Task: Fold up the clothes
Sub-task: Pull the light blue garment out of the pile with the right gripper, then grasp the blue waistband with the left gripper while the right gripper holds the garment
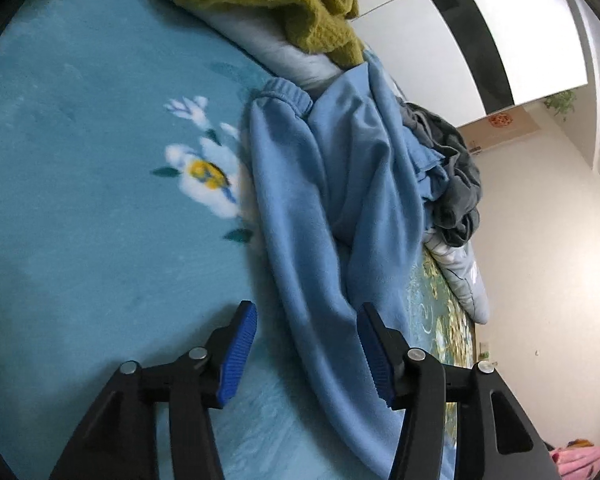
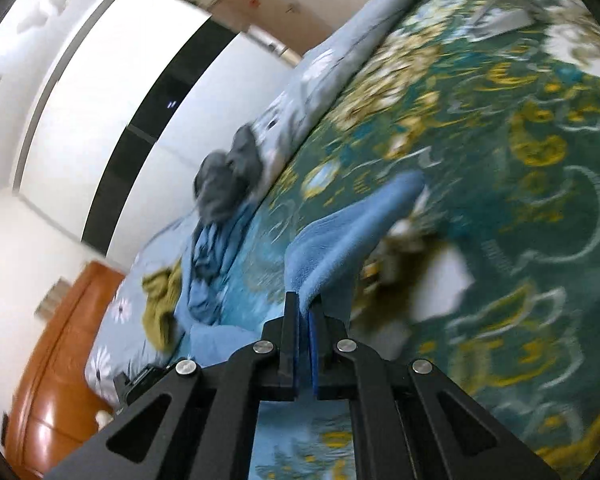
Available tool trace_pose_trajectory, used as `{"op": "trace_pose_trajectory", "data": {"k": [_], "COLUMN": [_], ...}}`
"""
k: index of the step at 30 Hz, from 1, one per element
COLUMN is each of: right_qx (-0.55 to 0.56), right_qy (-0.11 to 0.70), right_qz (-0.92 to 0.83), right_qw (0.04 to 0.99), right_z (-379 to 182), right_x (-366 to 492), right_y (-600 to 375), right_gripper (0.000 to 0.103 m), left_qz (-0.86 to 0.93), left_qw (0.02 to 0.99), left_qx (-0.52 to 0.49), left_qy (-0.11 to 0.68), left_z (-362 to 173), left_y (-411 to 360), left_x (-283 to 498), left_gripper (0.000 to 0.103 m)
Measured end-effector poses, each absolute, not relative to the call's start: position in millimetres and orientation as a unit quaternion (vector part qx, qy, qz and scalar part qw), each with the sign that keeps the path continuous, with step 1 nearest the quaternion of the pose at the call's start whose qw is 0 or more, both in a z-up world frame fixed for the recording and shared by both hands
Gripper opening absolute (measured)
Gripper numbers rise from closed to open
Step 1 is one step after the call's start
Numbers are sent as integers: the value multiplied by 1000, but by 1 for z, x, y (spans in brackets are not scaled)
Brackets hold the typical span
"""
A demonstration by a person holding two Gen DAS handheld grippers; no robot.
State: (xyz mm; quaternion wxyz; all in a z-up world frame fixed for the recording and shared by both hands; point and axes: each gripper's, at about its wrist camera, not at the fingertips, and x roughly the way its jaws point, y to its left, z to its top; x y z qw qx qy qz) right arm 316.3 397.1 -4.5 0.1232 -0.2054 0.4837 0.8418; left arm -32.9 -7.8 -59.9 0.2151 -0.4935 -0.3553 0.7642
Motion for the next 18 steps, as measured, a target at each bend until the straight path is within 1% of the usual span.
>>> {"op": "trace_pose_trajectory", "data": {"k": [4,8,9,10,11,12,13,18], "right_qx": [-189,-180,-177,-175,-173,-172,-172,-166], "right_qy": [506,509,510,510,510,510,510,515], "right_qz": [830,828,828,828,829,829,829,828], "right_qw": [141,149,150,151,152,153,153,148], "right_z": [-12,-14,-13,-13,-13,-13,-12,-11], "right_x": [336,350,353,356,360,363,365,377], "right_y": [421,434,436,438,440,441,443,447], "right_gripper": [4,3,4,4,4,3,4,4], "left_qz": [766,768,771,774,777,778,778,795], "left_qw": [212,197,191,186,180,172,164,138], "left_qx": [-488,-487,-486,-484,-482,-483,-483,-452], "left_qy": [-362,-365,-364,-363,-362,-364,-366,-380], "left_z": [-60,-62,-61,-60,-59,-58,-58,-42], "left_y": [6,22,25,27,29,30,30,16], "left_x": [-46,-58,-59,-60,-61,-60,-59,-30], "left_gripper": [55,54,51,40,32,17,5,3]}}
